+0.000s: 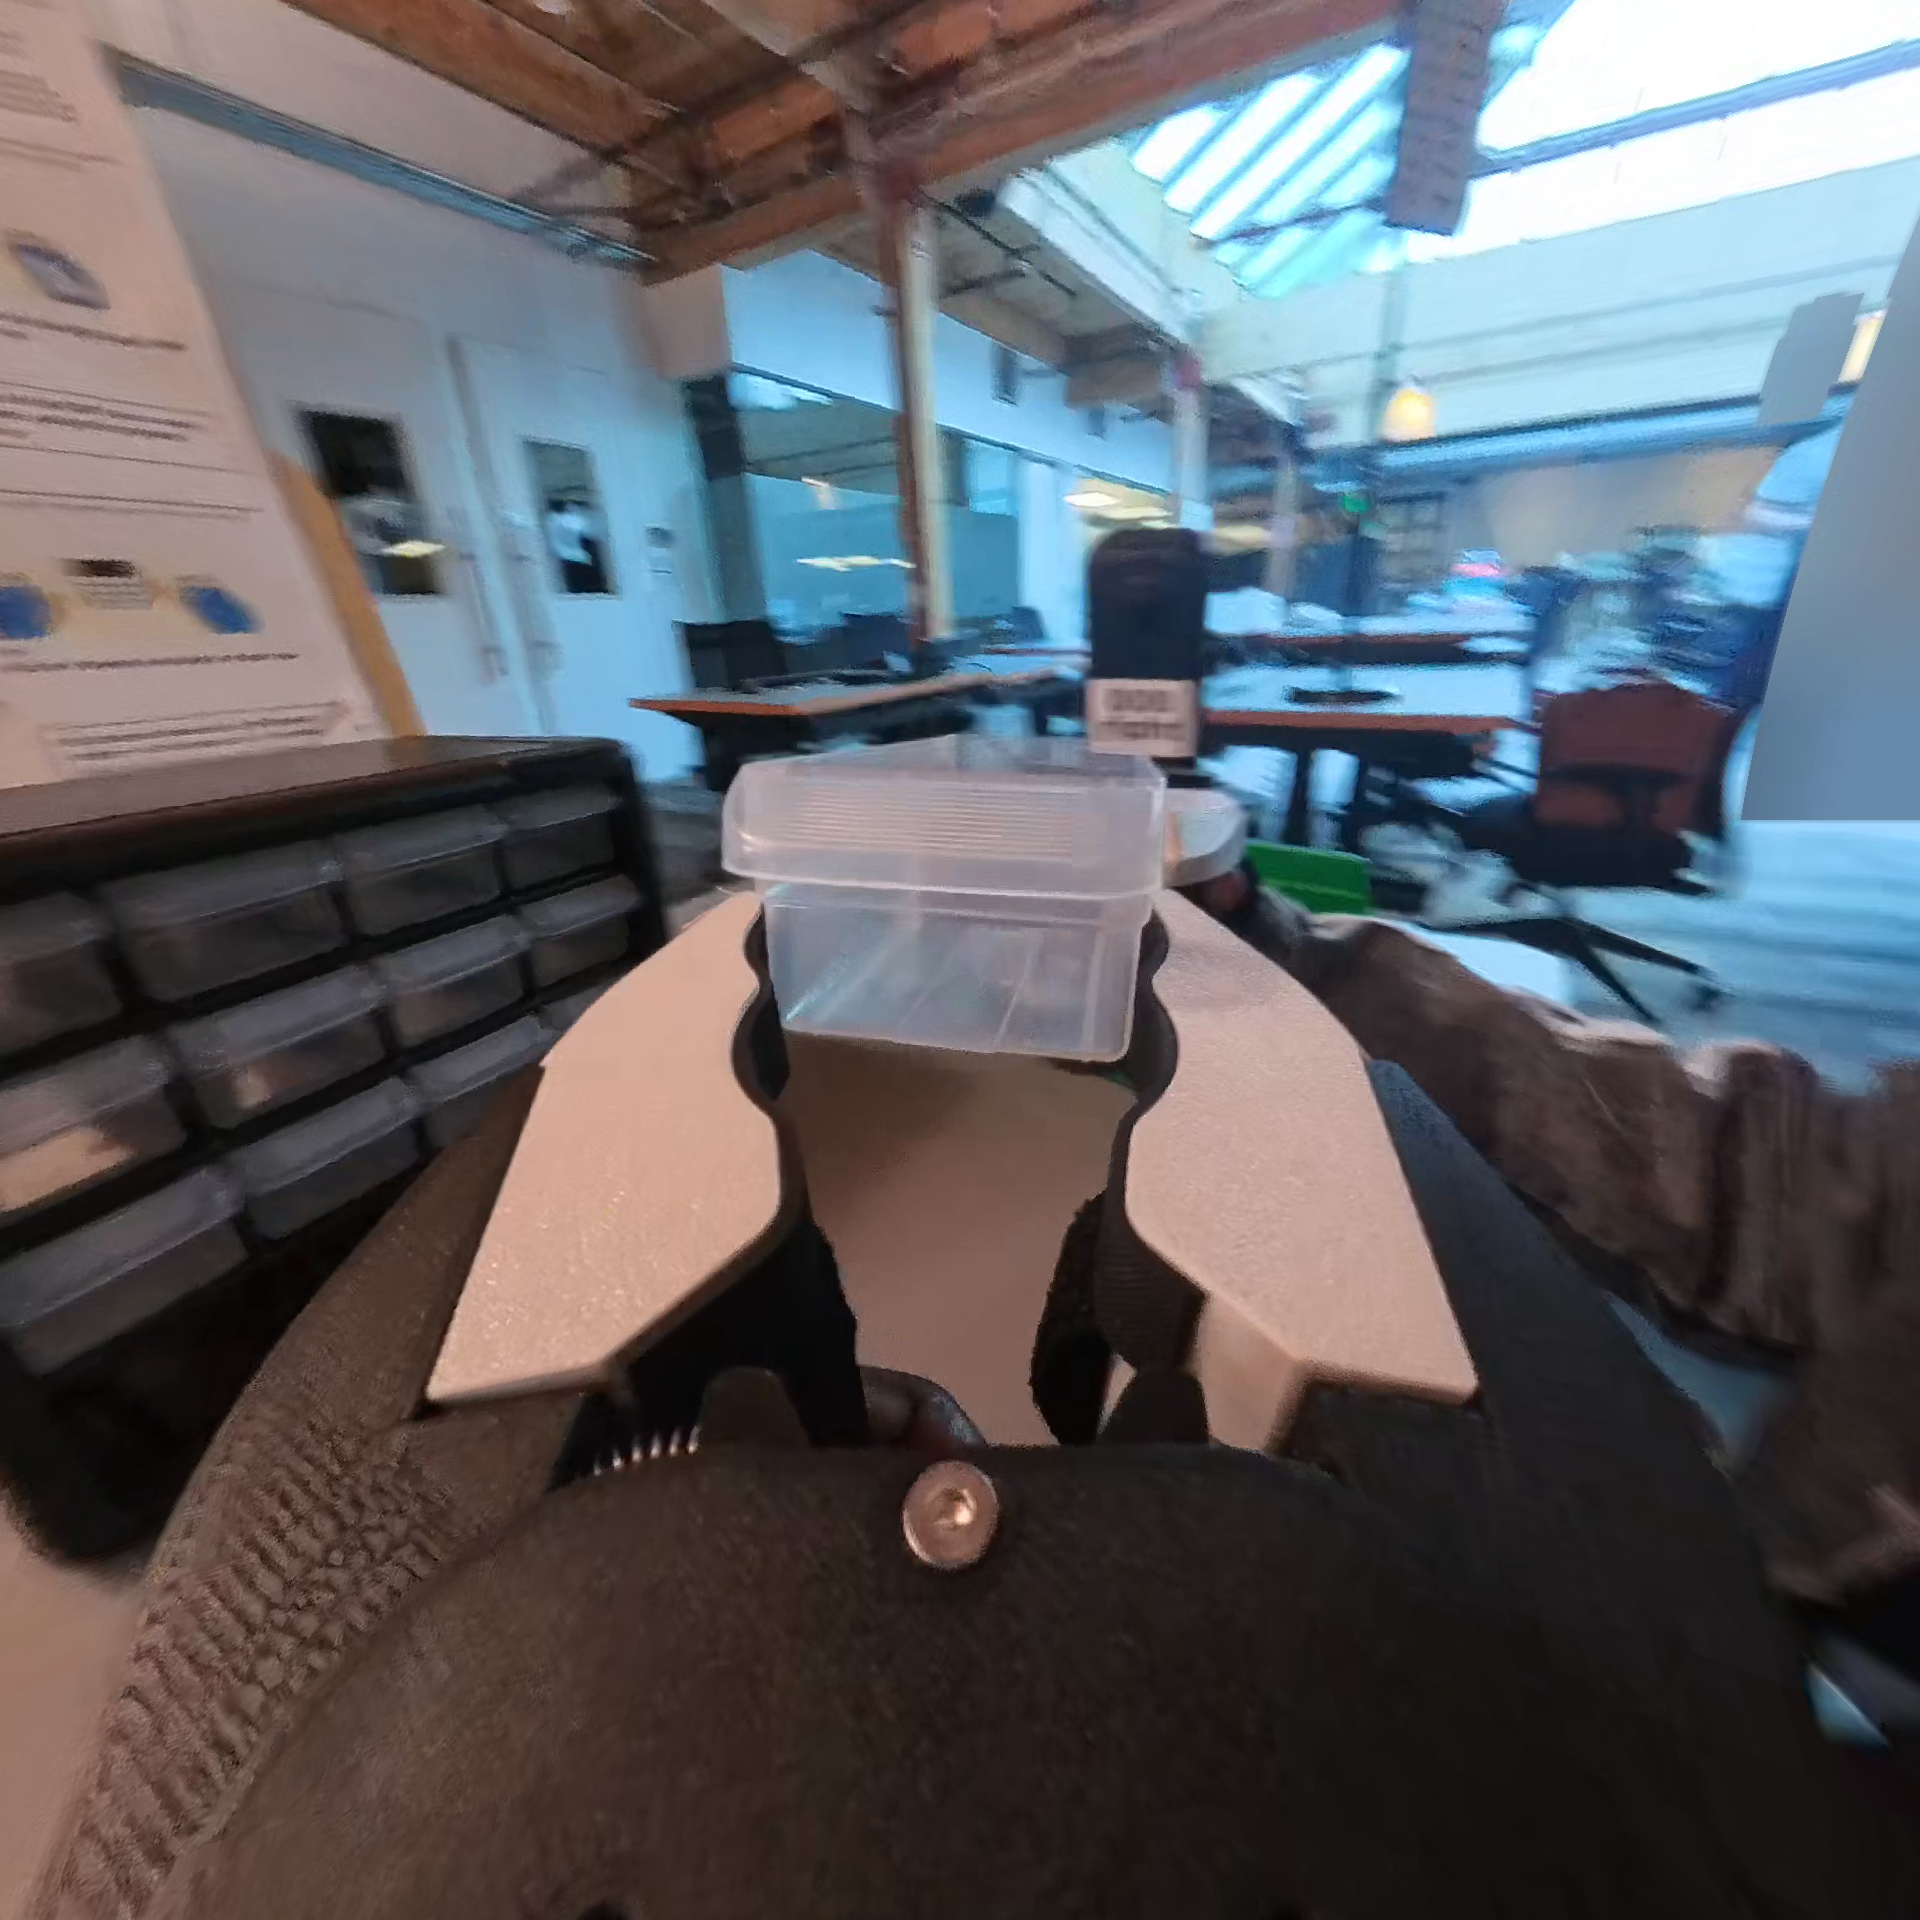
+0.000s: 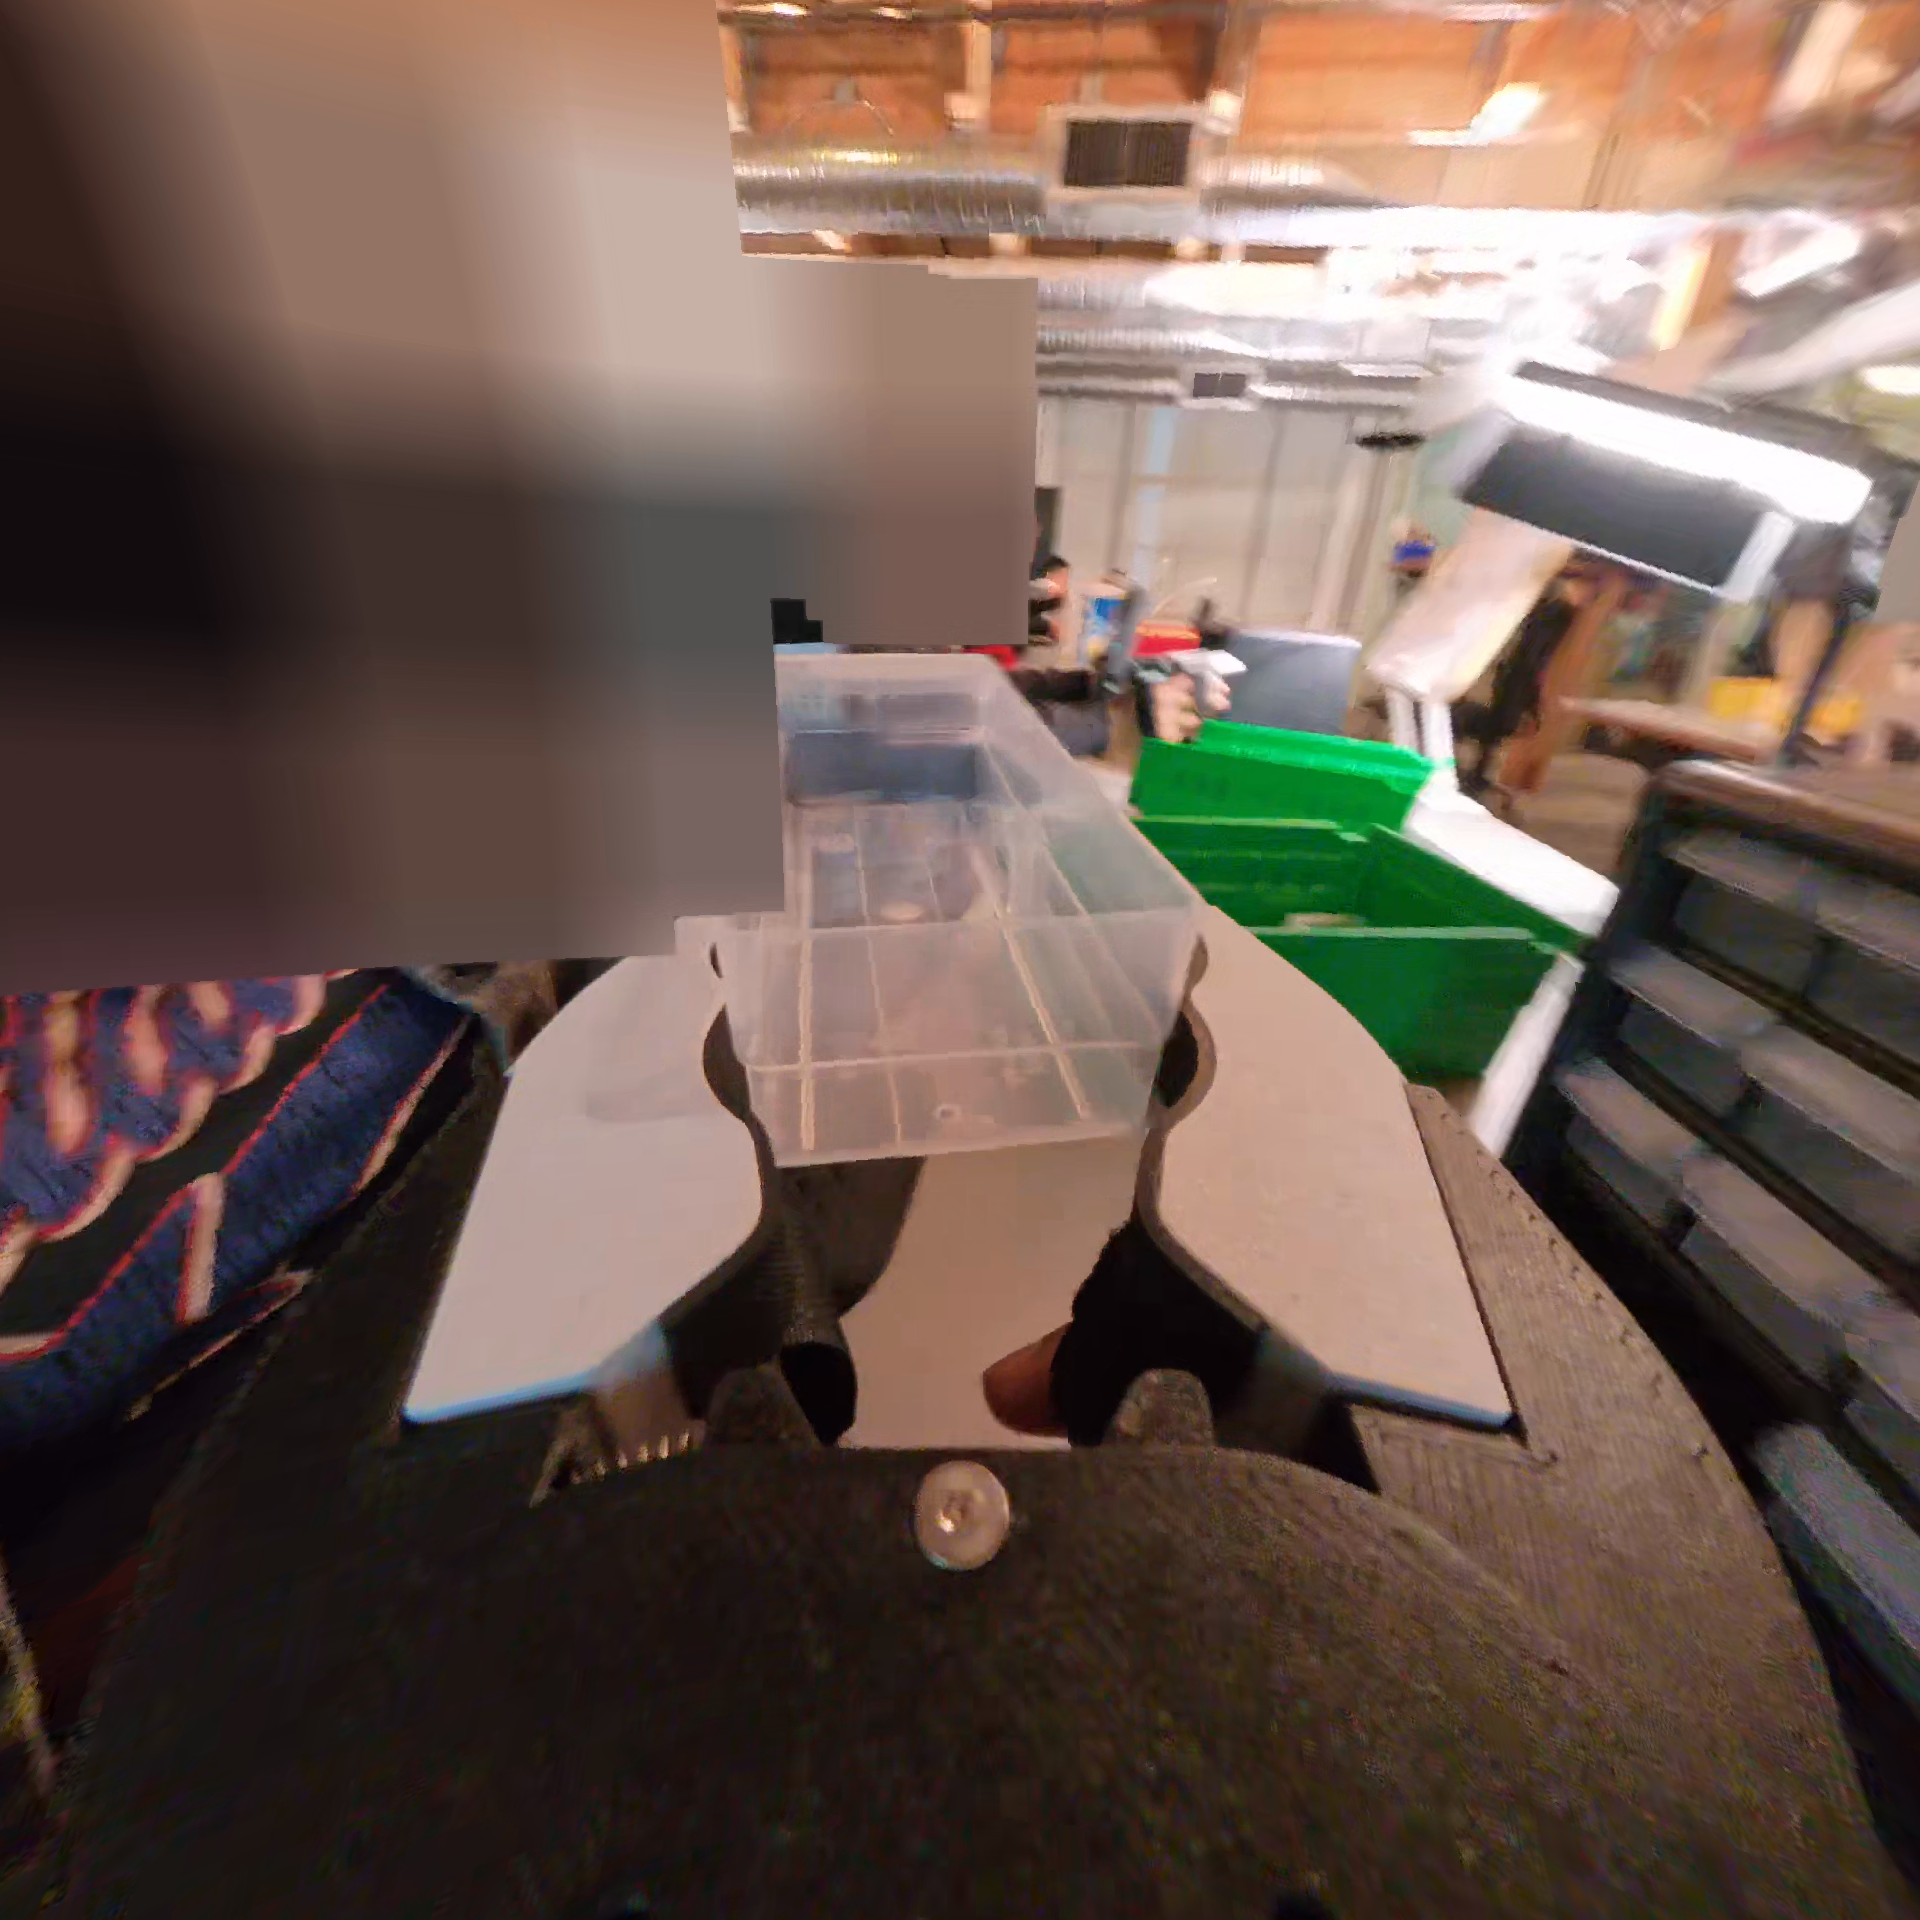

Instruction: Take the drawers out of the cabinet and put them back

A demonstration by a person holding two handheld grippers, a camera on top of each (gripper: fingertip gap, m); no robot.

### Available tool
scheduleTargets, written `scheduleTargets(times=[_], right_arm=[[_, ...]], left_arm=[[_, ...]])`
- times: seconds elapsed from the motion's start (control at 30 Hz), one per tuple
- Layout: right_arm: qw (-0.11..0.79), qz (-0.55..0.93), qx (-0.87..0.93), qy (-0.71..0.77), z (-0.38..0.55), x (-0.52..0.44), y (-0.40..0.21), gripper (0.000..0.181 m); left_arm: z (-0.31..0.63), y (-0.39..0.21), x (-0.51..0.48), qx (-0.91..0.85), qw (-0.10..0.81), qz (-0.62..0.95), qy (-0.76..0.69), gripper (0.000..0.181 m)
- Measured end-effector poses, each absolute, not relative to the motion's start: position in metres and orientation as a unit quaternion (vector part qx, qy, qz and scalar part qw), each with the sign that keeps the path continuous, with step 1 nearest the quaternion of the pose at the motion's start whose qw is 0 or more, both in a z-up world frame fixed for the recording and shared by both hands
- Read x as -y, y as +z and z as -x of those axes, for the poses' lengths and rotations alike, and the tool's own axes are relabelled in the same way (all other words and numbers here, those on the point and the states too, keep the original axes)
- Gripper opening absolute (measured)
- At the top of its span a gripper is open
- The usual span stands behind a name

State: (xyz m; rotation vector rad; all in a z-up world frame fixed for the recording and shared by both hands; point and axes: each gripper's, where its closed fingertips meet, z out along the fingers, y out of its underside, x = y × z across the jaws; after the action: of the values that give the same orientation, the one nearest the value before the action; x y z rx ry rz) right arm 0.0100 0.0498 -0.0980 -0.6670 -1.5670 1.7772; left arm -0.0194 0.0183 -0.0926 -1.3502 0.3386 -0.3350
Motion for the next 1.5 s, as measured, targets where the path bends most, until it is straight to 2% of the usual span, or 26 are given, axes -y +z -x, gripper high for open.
scheduleTargets(times=[0.07, 0.23, 0.3, 0.37, 0.57, 0.7, 0.83, 1.07, 1.5], right_arm=[[0.381, 0.314, 0.581, 0.648, 0.005, -0.08, -0.09, 0.091], [0.509, 0.512, 0.537, 0.437, 0.052, -0.195, -0.065, 0.023], [0.514, 0.556, 0.545, 0.361, 0.073, -0.226, -0.057, 0.008], [0.508, 0.581, 0.56, 0.301, 0.094, -0.249, -0.054, 0.002], [0.435, 0.638, 0.619, 0.147, 0.125, -0.303, -0.086, 0.0], [0.39, 0.663, 0.619, 0.158, 0.13, -0.308, -0.089, 0.0], [0.365, 0.664, 0.637, 0.142, 0.13, -0.308, -0.089, 0.0], [0.363, 0.644, 0.661, 0.133, 0.142, -0.313, -0.089, 0.0], [0.378, 0.637, 0.638, 0.21, 0.151, -0.316, -0.09, 0.0]], left_arm=[[0.047, -0.097, -0.025, -0.092, 0.78, 0.617, -0.043, 0.065], [0.084, -0.119, -0.038, 0.002, 0.769, 0.628, 0.118, 0.065], [0.089, -0.129, -0.045, 0.01, 0.756, 0.634, 0.162, 0.065], [0.093, -0.14, -0.052, 0.016, 0.736, 0.649, 0.192, 0.065], [0.113, -0.173, -0.071, 0.089, 0.678, 0.702, 0.199, 0.065], [0.126, -0.195, -0.079, 0.109, 0.627, 0.726, 0.261, 0.065], [0.13, -0.206, -0.082, 0.161, 0.613, 0.736, 0.239, 0.065], [0.13, -0.217, -0.102, 0.23, 0.606, 0.727, 0.226, 0.065], [0.131, -0.215, -0.126, 0.208, 0.603, 0.706, 0.307, 0.065]])
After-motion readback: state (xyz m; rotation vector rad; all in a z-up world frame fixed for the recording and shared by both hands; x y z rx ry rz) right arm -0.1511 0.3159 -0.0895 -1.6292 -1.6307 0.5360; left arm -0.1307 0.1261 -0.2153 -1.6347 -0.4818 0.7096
